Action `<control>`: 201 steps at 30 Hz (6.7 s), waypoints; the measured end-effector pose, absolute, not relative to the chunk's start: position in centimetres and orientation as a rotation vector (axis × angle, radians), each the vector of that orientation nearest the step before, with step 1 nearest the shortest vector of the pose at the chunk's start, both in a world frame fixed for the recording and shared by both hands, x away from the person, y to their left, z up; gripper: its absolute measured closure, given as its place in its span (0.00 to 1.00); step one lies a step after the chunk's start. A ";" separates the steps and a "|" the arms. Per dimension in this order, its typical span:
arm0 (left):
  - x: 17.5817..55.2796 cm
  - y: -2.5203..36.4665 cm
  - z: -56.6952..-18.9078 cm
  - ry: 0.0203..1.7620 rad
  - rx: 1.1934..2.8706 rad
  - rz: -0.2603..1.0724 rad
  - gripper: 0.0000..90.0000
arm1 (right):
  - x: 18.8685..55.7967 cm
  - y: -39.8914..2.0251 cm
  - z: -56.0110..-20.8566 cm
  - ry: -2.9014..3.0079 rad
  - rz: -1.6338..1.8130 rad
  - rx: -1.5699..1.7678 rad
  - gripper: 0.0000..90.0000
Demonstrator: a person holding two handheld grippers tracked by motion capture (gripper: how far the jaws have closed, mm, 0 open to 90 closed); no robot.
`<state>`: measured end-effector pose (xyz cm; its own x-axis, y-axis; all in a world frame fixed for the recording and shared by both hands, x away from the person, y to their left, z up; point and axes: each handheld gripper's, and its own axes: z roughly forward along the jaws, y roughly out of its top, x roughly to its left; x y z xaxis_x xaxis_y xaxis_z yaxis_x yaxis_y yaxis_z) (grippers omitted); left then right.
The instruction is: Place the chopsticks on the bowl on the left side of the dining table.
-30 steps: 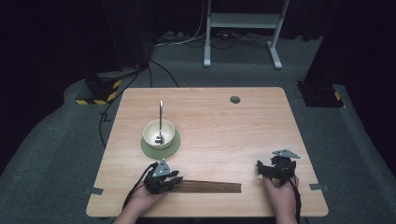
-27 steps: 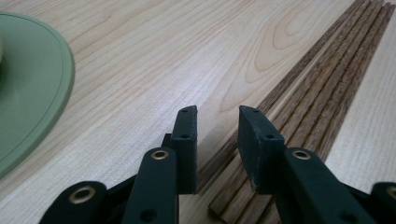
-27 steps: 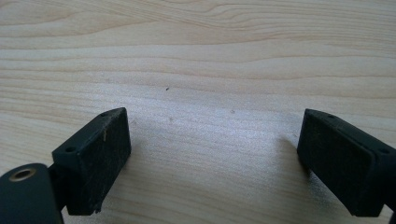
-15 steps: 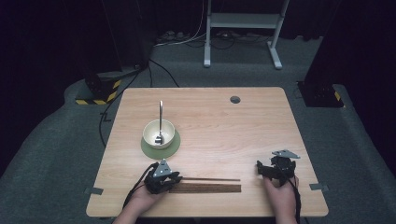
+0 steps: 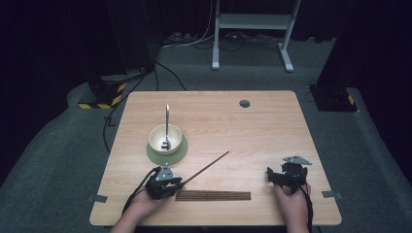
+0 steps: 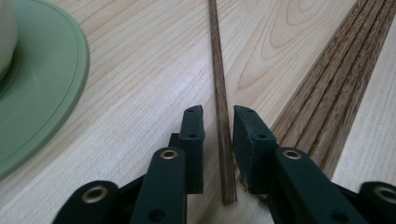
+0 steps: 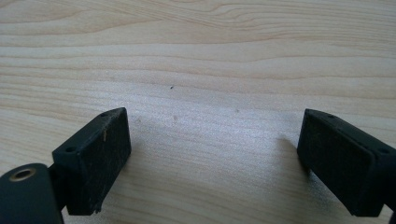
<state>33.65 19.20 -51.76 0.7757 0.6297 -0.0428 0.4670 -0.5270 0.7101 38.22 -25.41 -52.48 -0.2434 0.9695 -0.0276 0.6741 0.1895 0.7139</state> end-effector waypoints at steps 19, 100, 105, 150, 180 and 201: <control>32.7 20.5 -50.7 0.896 2.131 0.298 0.93 | 38.1 -25.3 -52.5 1.991 0.811 1.544 0.11; 36.4 29.5 -46.9 1.124 1.827 0.567 0.93 | 38.0 -25.4 -52.4 2.000 0.818 1.523 0.14; 36.5 29.9 -46.9 1.125 1.863 0.578 0.93 | 38.0 -25.3 -52.4 1.999 0.819 1.527 0.14; 33.7 26.9 -45.7 1.053 1.807 0.592 0.79 | 38.0 -25.3 -52.4 2.000 0.819 1.524 0.14; 31.4 20.2 -49.9 0.841 2.120 0.355 0.72 | 37.9 -25.3 -52.4 1.997 0.820 1.530 0.15; 31.7 18.7 -51.4 0.812 2.198 0.278 0.74 | 37.8 -25.2 -52.4 1.993 0.822 1.541 0.15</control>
